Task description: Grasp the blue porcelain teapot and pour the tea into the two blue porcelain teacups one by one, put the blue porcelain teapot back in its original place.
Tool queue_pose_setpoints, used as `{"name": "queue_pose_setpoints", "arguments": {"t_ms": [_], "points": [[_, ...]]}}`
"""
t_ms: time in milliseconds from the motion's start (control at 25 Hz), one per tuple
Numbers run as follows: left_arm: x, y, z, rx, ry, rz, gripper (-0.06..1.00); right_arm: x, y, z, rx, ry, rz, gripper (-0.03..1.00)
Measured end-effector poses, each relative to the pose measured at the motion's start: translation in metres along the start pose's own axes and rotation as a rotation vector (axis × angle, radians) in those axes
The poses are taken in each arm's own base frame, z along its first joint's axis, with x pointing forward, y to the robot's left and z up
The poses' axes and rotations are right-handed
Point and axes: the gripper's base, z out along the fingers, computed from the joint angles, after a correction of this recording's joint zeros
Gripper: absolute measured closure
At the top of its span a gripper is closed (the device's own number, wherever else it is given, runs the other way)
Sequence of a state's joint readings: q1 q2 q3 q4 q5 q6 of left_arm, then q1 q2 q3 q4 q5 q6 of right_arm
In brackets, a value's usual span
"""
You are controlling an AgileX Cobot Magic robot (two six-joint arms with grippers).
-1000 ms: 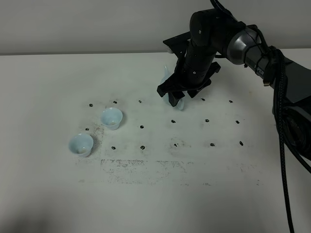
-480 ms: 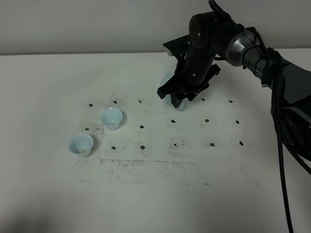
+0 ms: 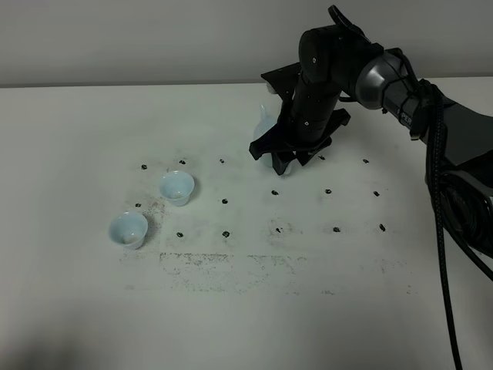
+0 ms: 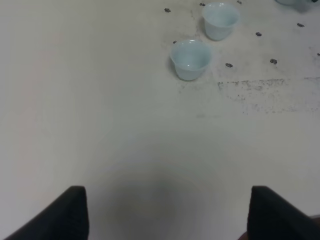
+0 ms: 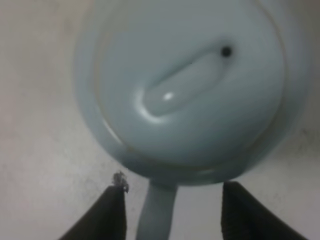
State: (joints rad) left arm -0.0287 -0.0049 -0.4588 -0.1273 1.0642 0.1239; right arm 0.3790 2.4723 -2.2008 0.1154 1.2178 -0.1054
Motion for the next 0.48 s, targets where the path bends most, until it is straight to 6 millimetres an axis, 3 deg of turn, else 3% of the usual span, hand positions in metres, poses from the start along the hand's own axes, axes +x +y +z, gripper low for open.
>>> {"name": "queue_pose_setpoints", "arguments": {"t_ms": [480], "points": [[0.0, 0.0, 0.0, 0.0, 0.0, 0.0, 0.31, -0.0015, -0.0008, -0.0001, 0.004, -0.017, 0.052, 0.55]]}}
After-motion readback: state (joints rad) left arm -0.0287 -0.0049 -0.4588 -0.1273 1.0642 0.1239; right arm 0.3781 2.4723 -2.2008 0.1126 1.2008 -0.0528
